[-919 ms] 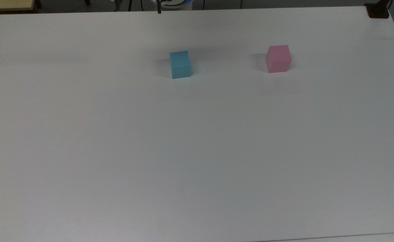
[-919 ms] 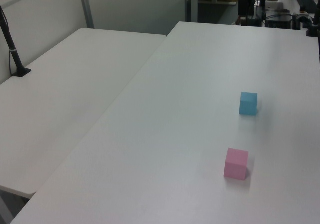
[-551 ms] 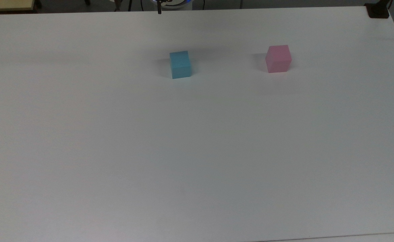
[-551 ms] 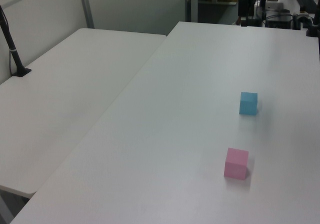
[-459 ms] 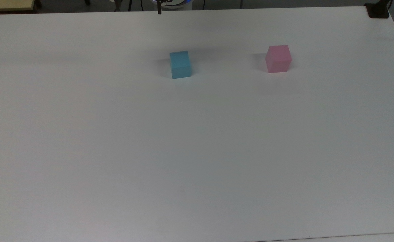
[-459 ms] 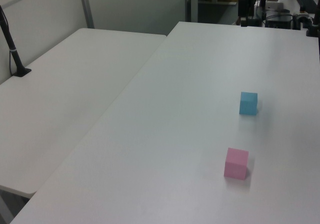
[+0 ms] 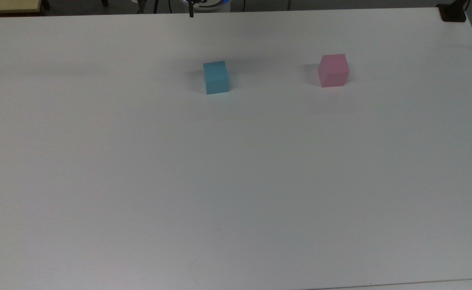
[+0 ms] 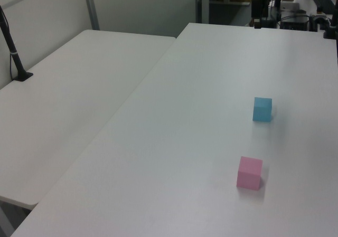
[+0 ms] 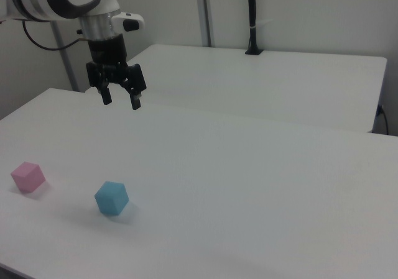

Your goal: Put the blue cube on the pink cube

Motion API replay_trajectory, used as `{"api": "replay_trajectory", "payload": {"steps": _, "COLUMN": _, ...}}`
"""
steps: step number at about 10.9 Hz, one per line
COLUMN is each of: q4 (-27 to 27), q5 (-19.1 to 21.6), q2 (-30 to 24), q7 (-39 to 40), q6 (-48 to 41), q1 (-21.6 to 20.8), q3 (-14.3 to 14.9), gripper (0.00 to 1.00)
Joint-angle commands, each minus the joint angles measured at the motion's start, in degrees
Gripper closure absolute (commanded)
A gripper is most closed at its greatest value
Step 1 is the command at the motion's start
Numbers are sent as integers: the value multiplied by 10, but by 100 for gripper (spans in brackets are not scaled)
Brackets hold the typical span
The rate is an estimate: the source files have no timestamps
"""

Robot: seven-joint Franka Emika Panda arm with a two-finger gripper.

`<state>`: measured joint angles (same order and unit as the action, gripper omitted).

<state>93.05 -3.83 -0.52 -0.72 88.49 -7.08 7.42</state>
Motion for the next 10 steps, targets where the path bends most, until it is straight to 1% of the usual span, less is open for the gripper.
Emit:
{"api": "replay_trajectory", "payload": {"steps": 1, "q4": 0, "q5": 8, "q2": -4, "q7": 1, "q6": -14, "q1": -3, "q3": 1, "gripper": 0}}
{"api": "replay_trajectory", "payload": {"steps": 5, "q4": -2, "q5": 8, "q2": 1, "q7": 1, "q6": -4, "q1": -2, "q3": 3, "gripper": 0}}
{"api": "replay_trajectory", "payload": {"steps": 7, "q4": -14, "q5": 9, "q2": 31, "q7": 0, "q6": 14, "q1": -7, "q3": -3, "gripper": 0}}
{"api": "replay_trajectory", "payload": {"steps": 8, "q4": -26, "q5": 9, "q2": 56, "q7": -8, "q6": 18, "q1": -27, "q3": -13, "gripper": 0}}
{"api": "replay_trajectory", "payload": {"steps": 9, "q4": -24, "q5": 8, "q2": 72, "q7": -9, "q6": 21, "q1": -48, "q3": -14, "gripper": 0}}
{"api": "replay_trajectory", "payload": {"steps": 10, "q4": -14, "q5": 8, "q2": 74, "q7": -9, "q6": 20, "q1": -56, "q3": -14, "gripper": 0}}
